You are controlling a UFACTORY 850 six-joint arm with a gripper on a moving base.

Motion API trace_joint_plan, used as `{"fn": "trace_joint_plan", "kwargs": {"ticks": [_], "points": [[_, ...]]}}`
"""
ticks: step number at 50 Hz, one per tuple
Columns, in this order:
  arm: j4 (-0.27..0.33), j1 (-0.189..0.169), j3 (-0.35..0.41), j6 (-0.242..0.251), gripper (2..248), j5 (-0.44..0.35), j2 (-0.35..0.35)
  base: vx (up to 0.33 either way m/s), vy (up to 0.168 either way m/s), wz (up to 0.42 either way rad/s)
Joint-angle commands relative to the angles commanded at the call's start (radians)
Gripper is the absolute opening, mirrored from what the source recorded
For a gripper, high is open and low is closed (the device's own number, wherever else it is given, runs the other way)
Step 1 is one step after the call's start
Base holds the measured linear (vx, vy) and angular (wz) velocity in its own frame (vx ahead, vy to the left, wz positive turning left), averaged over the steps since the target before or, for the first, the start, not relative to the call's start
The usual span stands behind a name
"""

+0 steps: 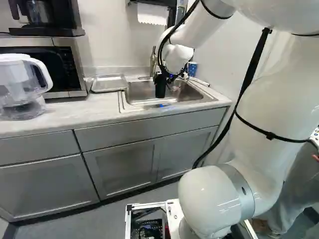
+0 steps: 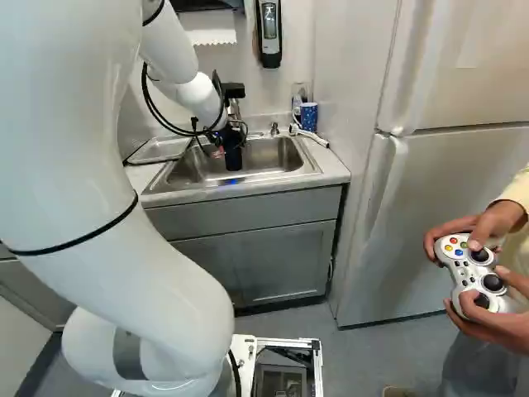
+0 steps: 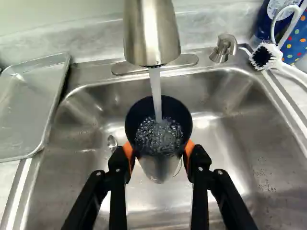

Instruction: Rinse the cup and place it in the tray

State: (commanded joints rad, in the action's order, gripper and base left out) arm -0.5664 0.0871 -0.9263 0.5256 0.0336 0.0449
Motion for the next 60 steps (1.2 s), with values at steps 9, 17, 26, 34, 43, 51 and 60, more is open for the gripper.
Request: {"fn": "trace_joint_plan", "kwargs": {"ticks": [9,17,26,34,43,51,60], "points": [[0.0,0.0,0.0,0.0,121,0.0,0.0,0.0,0.0,0.0],[0.0,0.0,0.0,0.0,121,0.0,0.0,0.0,0.0,0.0],[0.0,0.0,0.0,0.0,121,0.0,0.0,0.0,0.0,0.0],[0.0,0.001,0.0,0.0,121,0.0,0.0,0.0,0.0,0.0],[0.0,0.007,-0.001,0.0,121,0.0,0.001,0.0,0.0,0.0],[0.0,0.027,-0.005,0.0,121,0.0,0.005,0.0,0.0,0.0],[0.004,0.053,-0.011,0.0,121,0.0,0.011,0.0,0.0,0.0]]}}
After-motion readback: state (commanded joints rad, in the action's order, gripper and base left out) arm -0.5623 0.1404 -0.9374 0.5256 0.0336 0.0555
